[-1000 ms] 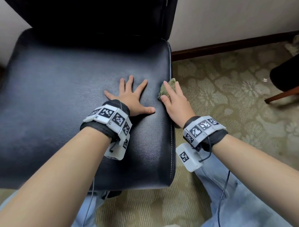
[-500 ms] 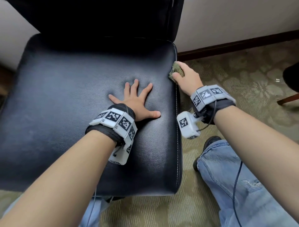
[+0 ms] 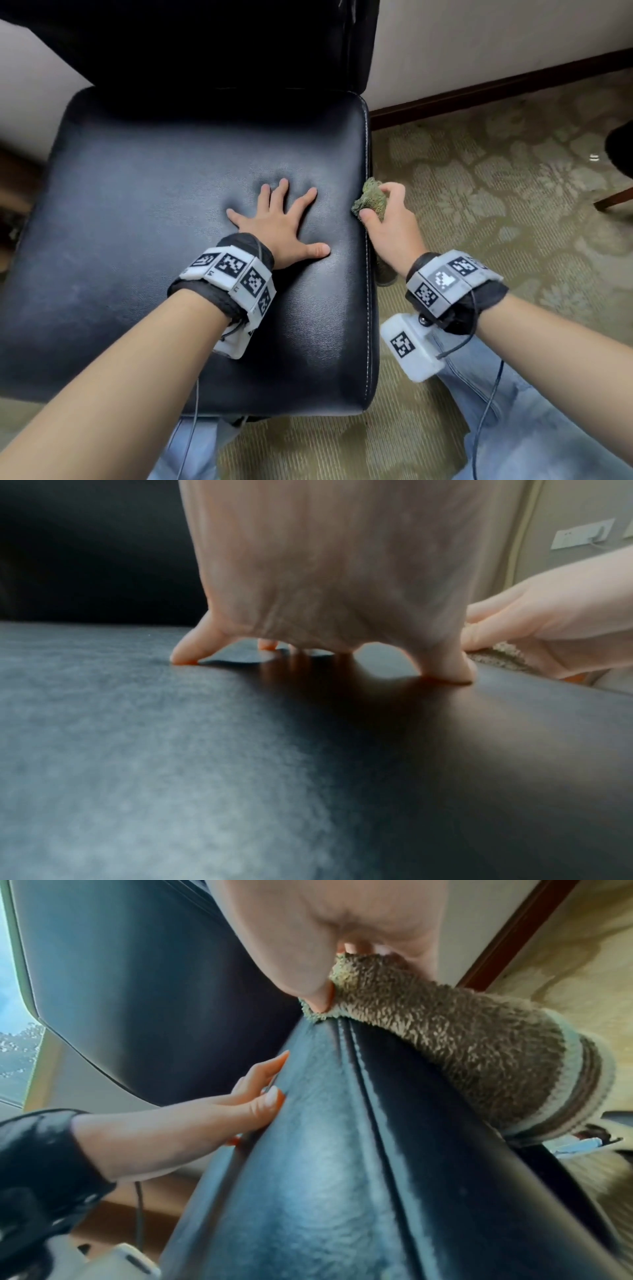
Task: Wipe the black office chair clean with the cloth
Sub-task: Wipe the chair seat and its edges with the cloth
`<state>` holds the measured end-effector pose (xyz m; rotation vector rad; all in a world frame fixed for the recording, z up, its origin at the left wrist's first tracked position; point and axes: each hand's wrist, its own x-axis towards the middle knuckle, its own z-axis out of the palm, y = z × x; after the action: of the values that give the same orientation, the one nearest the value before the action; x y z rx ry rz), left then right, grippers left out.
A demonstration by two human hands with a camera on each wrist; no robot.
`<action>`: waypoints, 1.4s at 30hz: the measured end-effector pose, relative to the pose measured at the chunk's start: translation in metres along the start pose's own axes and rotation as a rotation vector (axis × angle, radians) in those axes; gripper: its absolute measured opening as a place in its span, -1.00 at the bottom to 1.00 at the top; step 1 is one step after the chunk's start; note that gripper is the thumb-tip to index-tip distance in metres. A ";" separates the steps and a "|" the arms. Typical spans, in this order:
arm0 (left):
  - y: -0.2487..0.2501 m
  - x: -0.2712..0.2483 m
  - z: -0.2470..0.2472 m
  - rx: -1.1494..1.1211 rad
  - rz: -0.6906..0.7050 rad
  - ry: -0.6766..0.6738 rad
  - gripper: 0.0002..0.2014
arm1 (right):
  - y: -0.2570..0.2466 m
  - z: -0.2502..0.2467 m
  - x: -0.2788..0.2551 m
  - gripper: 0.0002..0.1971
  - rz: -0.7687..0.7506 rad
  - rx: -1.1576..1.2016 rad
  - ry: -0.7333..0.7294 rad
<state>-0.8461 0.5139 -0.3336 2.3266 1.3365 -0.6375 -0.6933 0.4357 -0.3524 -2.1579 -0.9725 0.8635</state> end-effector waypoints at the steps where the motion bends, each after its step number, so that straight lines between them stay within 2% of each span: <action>1: -0.002 -0.002 0.001 0.007 0.007 -0.001 -0.06 | 0.000 0.001 -0.003 -0.58 0.003 0.014 -0.004; 5: -0.015 -0.012 0.007 0.059 0.041 0.020 -0.12 | 0.002 -0.001 -0.009 -0.60 0.007 0.050 -0.045; 11: -0.029 -0.034 0.021 0.115 0.066 0.025 -0.17 | -0.001 0.011 -0.042 -0.64 0.030 0.075 -0.022; 16: -0.046 -0.054 0.028 0.134 0.086 -0.035 0.06 | 0.009 0.021 -0.081 -0.61 -0.034 0.083 -0.133; 20: -0.047 -0.061 0.023 0.067 0.092 -0.024 0.06 | 0.010 0.024 -0.073 -0.60 -0.056 0.119 -0.091; 22: -0.045 -0.059 0.014 -0.020 0.079 -0.009 -0.08 | 0.005 0.018 -0.061 -0.56 -0.034 0.151 -0.042; 24: -0.038 -0.052 0.004 -0.080 0.051 0.062 -0.37 | -0.004 0.008 -0.044 -0.50 -0.057 0.193 0.024; 26: -0.028 -0.041 -0.003 -0.068 0.015 0.150 -0.46 | -0.012 -0.001 -0.024 -0.45 -0.097 0.240 0.120; 29: -0.014 -0.024 -0.003 -0.094 -0.010 0.161 -0.24 | -0.017 -0.005 0.003 -0.50 -0.142 0.197 0.186; 31: -0.009 -0.016 0.002 -0.088 -0.031 0.086 -0.09 | -0.014 0.001 0.010 -0.53 -0.165 0.044 0.131; 33: -0.008 -0.012 0.009 -0.067 -0.049 0.027 -0.05 | -0.007 0.014 0.012 -0.50 -0.171 -0.091 0.054; 36: -0.010 -0.009 0.010 -0.095 -0.046 0.001 -0.05 | 0.000 0.028 0.013 -0.45 -0.109 0.051 -0.005; 39: -0.010 -0.008 0.008 -0.110 -0.052 -0.016 -0.04 | 0.002 0.030 0.018 -0.42 -0.104 0.253 0.145; 42: -0.009 -0.008 0.007 -0.112 -0.050 -0.023 -0.05 | 0.005 0.028 0.018 -0.61 -0.207 0.234 0.351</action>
<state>-0.8585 0.5090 -0.3360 2.1974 1.3875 -0.5866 -0.7030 0.4546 -0.3782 -1.8861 -0.8504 0.4536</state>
